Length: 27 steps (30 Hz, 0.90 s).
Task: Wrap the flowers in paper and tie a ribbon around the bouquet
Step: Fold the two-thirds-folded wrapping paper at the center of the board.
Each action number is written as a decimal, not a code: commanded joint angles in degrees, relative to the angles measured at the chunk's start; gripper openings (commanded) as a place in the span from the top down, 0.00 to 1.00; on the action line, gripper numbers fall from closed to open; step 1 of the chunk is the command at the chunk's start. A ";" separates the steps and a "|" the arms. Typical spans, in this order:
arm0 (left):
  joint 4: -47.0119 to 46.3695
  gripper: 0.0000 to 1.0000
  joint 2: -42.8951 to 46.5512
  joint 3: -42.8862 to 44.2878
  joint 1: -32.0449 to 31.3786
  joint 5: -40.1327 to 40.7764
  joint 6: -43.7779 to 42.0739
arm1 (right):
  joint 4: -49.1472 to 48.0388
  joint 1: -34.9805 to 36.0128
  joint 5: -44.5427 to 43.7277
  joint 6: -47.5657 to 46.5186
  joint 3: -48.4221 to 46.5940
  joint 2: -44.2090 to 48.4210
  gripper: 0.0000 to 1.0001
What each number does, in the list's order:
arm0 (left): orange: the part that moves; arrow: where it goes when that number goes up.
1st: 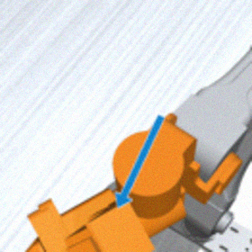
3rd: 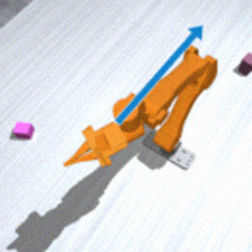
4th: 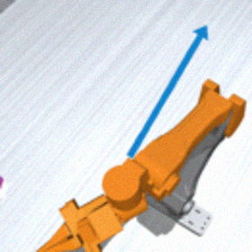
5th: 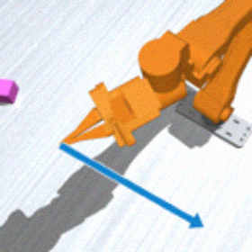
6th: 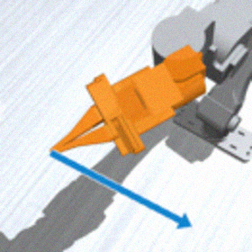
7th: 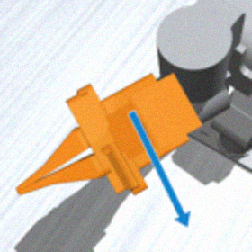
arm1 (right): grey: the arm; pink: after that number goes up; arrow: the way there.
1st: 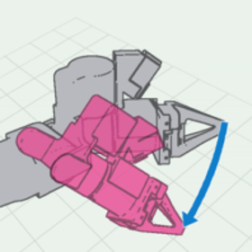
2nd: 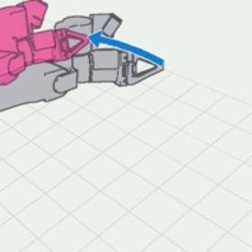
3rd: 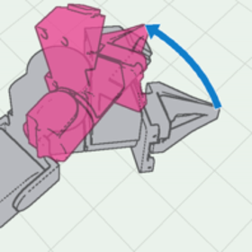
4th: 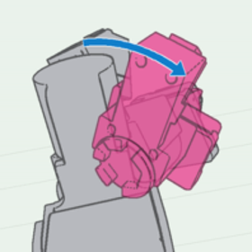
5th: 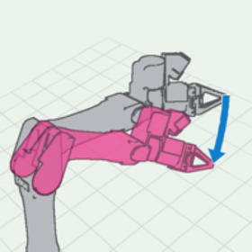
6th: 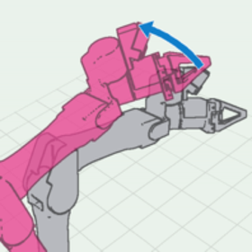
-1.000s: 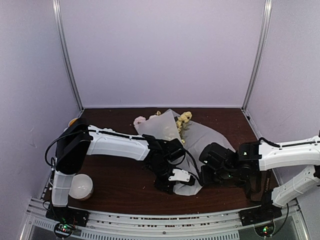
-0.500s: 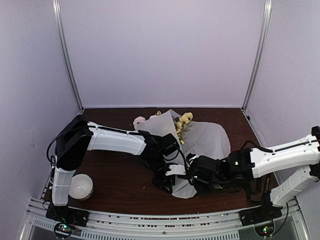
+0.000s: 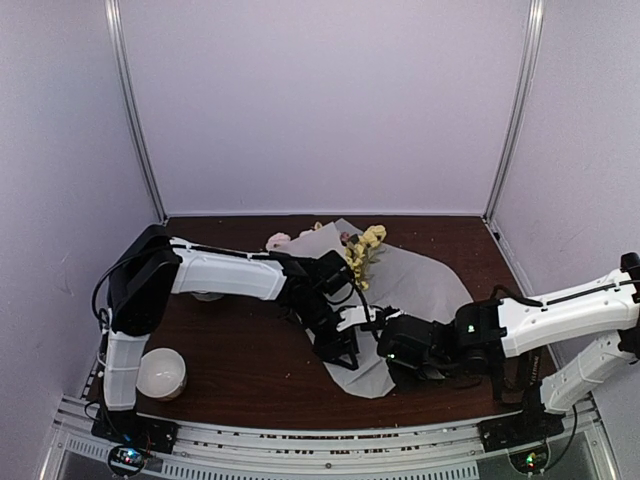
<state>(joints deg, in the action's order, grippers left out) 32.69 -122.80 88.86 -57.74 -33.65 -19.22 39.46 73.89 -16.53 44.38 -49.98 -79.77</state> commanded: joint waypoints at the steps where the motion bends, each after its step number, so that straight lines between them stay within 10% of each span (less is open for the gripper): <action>1: -2.62 0.51 -1.59 5.06 -2.52 0.61 5.62 | 4.44 0.12 -1.41 4.86 -1.57 -1.43 1.00; 12: 4.38 0.53 -10.31 11.58 -3.88 5.19 11.96 | 15.26 3.27 -5.72 9.45 -9.52 -2.87 1.00; 27: -9.82 0.56 -8.71 4.09 0.43 -5.59 19.71 | 4.35 11.08 -7.58 -19.52 -16.25 -17.00 1.00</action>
<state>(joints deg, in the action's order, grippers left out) 29.47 -132.38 97.23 -58.89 -37.36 -3.90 49.41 84.03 -24.29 36.97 -65.23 -91.72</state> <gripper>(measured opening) 0.426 0.007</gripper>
